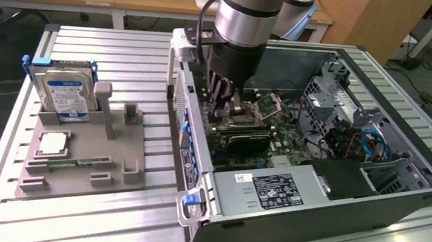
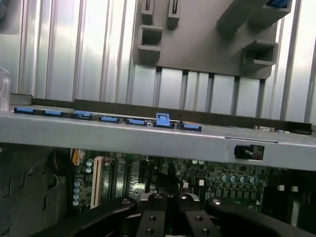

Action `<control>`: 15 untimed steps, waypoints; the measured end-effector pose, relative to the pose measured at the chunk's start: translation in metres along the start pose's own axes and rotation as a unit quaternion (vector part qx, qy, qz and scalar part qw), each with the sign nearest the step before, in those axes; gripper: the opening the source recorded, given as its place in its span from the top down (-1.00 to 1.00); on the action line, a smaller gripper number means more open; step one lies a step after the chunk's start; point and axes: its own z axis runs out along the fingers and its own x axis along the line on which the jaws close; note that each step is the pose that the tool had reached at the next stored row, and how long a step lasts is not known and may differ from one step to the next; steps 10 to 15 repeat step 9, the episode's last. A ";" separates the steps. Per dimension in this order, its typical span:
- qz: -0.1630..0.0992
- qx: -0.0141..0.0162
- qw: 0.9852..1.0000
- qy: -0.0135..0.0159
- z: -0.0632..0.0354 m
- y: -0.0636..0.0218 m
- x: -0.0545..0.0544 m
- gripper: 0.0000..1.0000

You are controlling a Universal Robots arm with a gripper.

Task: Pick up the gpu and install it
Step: 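Press down on the gpu until it lock into place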

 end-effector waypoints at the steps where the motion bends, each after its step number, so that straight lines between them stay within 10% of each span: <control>1: 0.000 0.000 1.000 0.000 0.0008 -0.0019 0.000 0.80; 15: 0.000 0.003 1.000 0.000 0.0012 -0.0024 0.000 0.80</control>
